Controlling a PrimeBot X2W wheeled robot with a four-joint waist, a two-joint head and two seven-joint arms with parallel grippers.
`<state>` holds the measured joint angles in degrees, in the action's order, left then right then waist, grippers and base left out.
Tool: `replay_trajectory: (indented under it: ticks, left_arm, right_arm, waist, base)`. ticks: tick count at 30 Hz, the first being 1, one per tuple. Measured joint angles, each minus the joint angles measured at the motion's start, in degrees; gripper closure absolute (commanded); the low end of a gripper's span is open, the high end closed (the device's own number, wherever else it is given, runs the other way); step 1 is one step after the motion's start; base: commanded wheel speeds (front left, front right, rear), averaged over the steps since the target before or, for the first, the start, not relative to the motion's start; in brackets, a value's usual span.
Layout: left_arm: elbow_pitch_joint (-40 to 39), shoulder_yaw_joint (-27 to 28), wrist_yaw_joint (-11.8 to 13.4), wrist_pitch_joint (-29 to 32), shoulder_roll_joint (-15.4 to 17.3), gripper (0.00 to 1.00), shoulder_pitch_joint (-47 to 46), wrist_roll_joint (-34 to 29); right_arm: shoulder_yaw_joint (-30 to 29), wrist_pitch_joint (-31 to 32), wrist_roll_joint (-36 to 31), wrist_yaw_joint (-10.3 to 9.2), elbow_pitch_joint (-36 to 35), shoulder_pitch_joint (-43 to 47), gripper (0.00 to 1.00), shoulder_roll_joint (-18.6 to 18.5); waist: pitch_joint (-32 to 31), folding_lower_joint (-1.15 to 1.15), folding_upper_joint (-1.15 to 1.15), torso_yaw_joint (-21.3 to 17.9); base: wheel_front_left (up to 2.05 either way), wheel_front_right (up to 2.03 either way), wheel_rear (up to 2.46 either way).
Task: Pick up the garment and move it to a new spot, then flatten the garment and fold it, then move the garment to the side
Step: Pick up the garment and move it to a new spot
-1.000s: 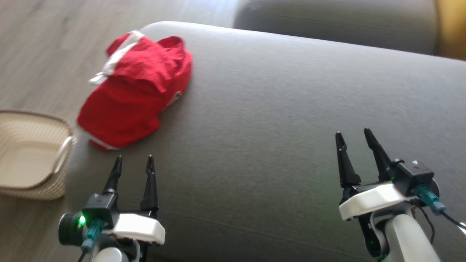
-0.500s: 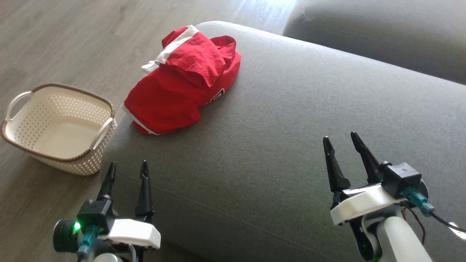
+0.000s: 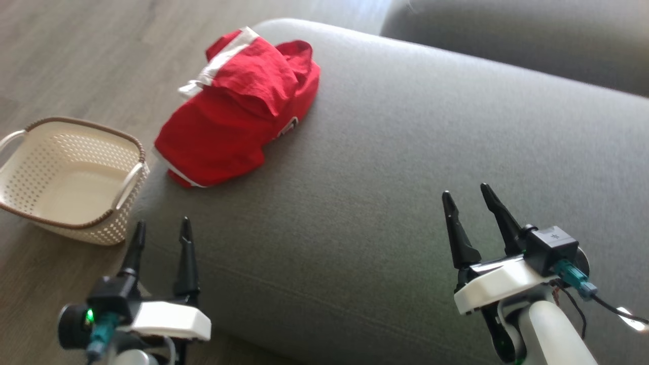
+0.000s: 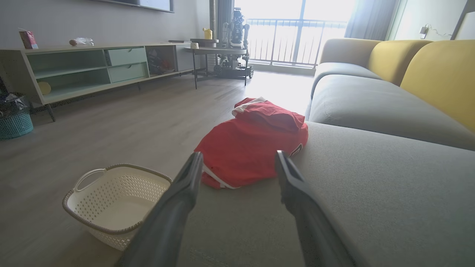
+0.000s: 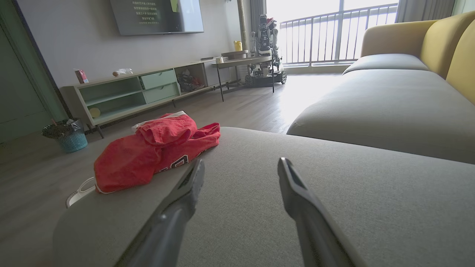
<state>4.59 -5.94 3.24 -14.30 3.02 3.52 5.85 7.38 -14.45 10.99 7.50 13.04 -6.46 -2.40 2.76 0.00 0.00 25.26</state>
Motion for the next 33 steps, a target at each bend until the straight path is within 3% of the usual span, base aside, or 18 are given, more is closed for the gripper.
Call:
replay_trajectory:
  ticks: [8, 13, 19, 27, 33]
  left_arm:
    - [-1.33, 3.71, -3.19, -0.01, 2.18, 0.0, -5.3, 1.36]
    - [0.74, 6.83, -6.11, -0.31, 6.76, 0.0, -14.21, 3.19]
    - [6.59, 6.81, -9.23, 4.46, 12.99, 0.0, -25.11, 5.06]
    - [19.87, 0.85, -10.36, 13.95, 17.58, 0.0, -40.36, 14.58]
    - [29.31, -5.52, -10.81, 16.21, 21.34, 0.0, -48.36, 21.28]
  right_arm:
    - [-0.24, 0.0, -3.27, 0.0, -2.22, -3.35, 0.0, -0.07]
    - [-1.96, 0.0, -5.6, 0.0, -4.07, -6.54, 0.0, -0.18]
    - [-4.38, 0.58, -8.11, 0.0, -6.57, -8.14, 0.0, -0.45]
    - [-5.59, 2.57, -10.44, 0.0, -10.7, -9.73, 0.0, -0.68]
    - [-4.47, 3.83, -11.65, 0.0, -12.6, -11.26, 0.0, -0.77]
  waist:
    - [5.46, 0.0, 0.0, -3.16]
    - [10.43, 0.0, 0.0, -6.07]
    - [16.35, 0.01, 0.0, -9.51]
    - [22.69, 0.01, 0.0, -11.92]
    - [25.27, 0.0, 0.0, -13.07]
  base:
    - [0.0, 0.0, 0.0]
    - [0.0, 0.0, 0.0]
    - [0.0, 0.0, 0.0]
    - [0.0, 0.0, 0.0]
    - [0.0, 0.0, 0.0]
